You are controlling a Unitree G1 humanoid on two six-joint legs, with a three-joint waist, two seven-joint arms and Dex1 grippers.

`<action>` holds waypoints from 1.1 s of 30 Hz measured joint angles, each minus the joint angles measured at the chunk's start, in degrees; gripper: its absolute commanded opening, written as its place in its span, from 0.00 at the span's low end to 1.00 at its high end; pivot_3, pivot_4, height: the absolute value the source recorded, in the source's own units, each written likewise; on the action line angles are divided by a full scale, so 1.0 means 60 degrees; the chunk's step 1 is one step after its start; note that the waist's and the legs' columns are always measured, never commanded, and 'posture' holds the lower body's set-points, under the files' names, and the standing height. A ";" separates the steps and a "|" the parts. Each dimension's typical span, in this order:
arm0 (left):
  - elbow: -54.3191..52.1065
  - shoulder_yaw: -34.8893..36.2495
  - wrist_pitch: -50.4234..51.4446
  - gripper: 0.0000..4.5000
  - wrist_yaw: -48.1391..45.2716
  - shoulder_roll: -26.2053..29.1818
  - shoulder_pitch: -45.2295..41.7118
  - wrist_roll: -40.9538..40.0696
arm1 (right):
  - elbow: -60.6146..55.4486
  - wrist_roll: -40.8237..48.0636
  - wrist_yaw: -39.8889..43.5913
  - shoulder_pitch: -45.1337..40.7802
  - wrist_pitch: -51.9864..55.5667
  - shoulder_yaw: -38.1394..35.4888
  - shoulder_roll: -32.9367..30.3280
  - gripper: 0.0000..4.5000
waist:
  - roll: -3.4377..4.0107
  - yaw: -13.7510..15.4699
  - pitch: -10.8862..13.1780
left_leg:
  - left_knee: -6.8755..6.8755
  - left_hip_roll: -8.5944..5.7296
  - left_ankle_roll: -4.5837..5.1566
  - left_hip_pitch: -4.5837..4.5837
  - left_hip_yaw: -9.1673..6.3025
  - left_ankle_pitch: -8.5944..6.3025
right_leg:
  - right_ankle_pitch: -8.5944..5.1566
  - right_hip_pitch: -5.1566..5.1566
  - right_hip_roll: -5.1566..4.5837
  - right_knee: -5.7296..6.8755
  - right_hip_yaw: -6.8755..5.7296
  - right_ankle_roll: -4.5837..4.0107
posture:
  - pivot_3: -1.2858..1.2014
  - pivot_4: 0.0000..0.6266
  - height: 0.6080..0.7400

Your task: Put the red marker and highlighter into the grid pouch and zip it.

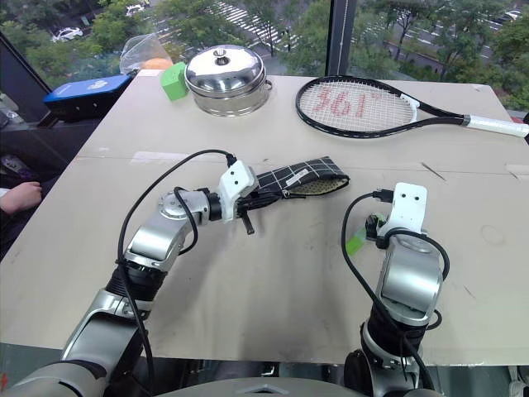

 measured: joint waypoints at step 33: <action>-0.0508 0.0008 0.0391 0.00 0.0043 0.0077 0.0251 -0.0019 | 0.1155 1.1211 -0.2443 -0.0046 -0.0057 -0.0102 -0.4872 0.83 | -0.0033 0.0244 0.0006 | -0.0007 -0.0017 0.0020 0.0005 -0.0021 -0.0011 | 0.0012 0.0024 -0.0016 -0.0040 0.0052 -0.0010 | 0.52 0.24 1.00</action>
